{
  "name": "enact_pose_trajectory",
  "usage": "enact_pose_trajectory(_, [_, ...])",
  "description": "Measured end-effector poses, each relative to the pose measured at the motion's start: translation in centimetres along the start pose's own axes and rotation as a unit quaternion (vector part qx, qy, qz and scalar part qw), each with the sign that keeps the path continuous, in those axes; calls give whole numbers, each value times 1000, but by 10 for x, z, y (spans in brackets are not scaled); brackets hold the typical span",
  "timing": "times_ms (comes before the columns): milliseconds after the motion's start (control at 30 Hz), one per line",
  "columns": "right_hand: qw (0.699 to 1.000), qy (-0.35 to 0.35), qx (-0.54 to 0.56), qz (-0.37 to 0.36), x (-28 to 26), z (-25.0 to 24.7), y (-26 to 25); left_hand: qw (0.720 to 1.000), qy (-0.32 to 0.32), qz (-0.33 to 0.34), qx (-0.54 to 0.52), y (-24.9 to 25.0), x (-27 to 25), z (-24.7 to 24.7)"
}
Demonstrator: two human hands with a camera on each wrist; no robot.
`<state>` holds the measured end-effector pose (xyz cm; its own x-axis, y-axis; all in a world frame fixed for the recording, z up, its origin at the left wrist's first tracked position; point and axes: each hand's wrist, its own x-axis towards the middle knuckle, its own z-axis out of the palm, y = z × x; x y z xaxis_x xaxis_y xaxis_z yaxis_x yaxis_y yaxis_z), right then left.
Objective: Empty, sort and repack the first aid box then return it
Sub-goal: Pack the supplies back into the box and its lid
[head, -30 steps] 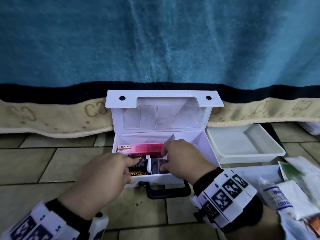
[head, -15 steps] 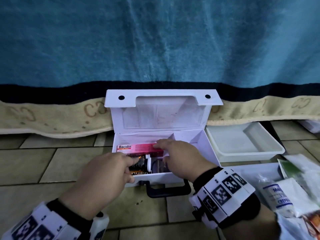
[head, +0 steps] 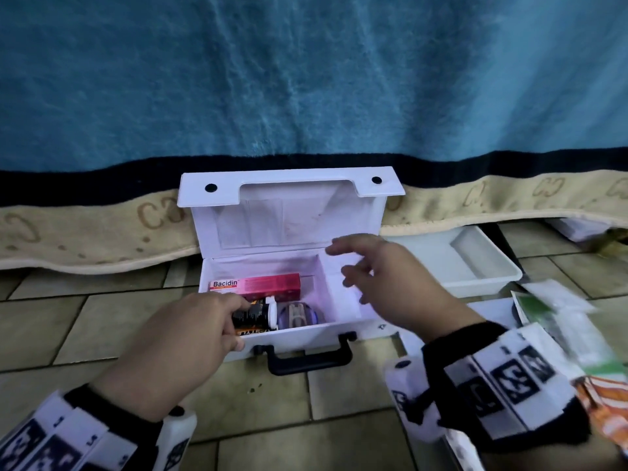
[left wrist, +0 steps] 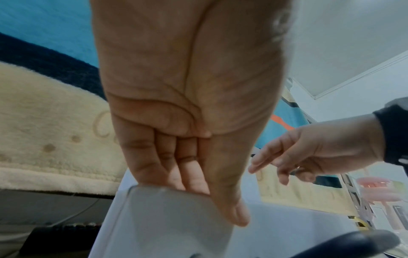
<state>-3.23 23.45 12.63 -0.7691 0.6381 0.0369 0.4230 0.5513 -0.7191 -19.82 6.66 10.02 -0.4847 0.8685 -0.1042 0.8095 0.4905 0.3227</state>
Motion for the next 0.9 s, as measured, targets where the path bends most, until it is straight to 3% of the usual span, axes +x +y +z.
enact_pose_trajectory(167, [993,103,-19,58,-44,-78,18,999,30,32,19,25,-5,-5])
enact_pose_trajectory(367, [965,165,-141,144,-101,-118,57,989,22,146,26,87,0,0])
enact_pose_trajectory(433, [955,163,-169,183,-118,-116,68,982,4,184,32,108,3,8])
enact_pose_trajectory(567, [941,92,-204,254,-143,-97,83,963,-43,264,46,148,6,29])
enact_pose_trajectory(667, [927,69,-216,298,-155,-84,93,923,-112,363,65,172,4,47])
enact_pose_trajectory(767, [906,48,-260,330,-162,-75,96,859,-204,457,104,185,2,61])
enact_pose_trajectory(900, [919,58,-218,322,-169,-65,101,815,-279,481,161,187,5,75])
